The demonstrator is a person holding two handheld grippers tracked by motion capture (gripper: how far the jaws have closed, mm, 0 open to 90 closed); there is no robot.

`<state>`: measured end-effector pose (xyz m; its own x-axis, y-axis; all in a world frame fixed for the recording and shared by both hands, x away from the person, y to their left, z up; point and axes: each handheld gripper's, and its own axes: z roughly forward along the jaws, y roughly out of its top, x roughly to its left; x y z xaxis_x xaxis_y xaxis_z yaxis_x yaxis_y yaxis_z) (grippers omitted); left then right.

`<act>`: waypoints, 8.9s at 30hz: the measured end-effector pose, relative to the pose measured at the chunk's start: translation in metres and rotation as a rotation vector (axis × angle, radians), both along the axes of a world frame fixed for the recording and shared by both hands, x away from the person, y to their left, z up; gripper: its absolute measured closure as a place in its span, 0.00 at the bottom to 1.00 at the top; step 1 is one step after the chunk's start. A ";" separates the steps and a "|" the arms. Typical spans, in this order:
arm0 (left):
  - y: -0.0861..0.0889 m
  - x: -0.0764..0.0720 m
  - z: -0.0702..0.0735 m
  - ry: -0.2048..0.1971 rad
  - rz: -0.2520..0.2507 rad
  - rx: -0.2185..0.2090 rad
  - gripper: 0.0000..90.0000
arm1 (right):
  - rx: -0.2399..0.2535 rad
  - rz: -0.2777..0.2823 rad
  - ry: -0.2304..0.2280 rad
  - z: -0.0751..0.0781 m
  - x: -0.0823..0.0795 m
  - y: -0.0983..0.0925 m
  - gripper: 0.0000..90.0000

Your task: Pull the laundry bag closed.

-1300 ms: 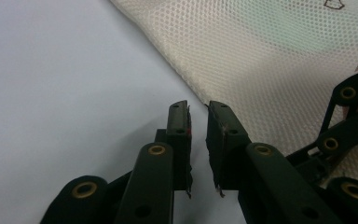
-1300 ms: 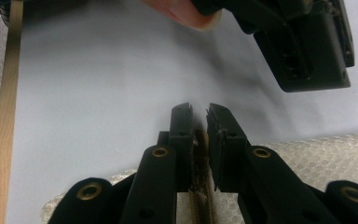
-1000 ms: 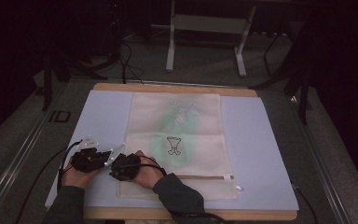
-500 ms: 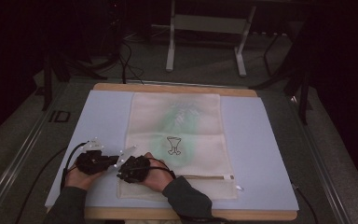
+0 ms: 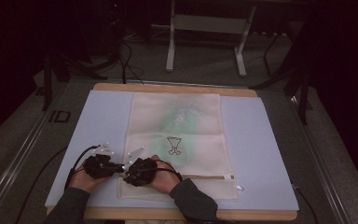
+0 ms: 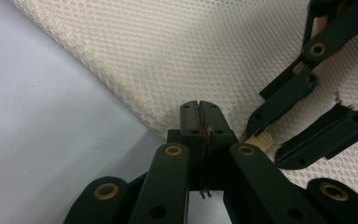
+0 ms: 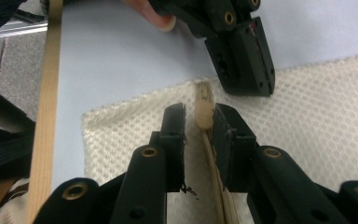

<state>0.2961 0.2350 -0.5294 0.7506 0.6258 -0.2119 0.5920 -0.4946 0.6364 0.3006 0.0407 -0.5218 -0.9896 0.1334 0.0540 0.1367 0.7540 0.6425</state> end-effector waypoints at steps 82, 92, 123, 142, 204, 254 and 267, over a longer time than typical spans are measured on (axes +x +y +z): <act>-0.004 -0.003 0.002 0.010 -0.017 0.047 1.00 | -0.141 0.000 -0.140 0.017 -0.013 -0.017 0.91; -0.004 -0.003 0.001 0.010 -0.018 0.043 1.00 | -0.147 -0.008 -0.135 0.021 -0.016 -0.025 0.91; -0.004 -0.003 0.002 0.009 -0.019 0.048 1.00 | -0.153 -0.018 -0.122 0.023 -0.016 -0.046 0.91; -0.004 -0.003 0.002 0.011 -0.018 0.047 1.00 | -0.163 -0.019 -0.125 0.023 -0.017 -0.053 0.91; -0.004 -0.003 0.001 0.019 -0.010 0.038 1.00 | -0.189 -0.037 -0.117 0.024 -0.016 -0.072 0.91; -0.003 -0.002 0.001 0.022 -0.012 0.037 1.00 | -0.206 -0.062 -0.110 0.024 -0.013 -0.101 0.91; -0.003 -0.002 0.001 0.022 -0.010 0.034 1.00 | -0.208 -0.070 -0.105 0.025 -0.013 -0.109 0.91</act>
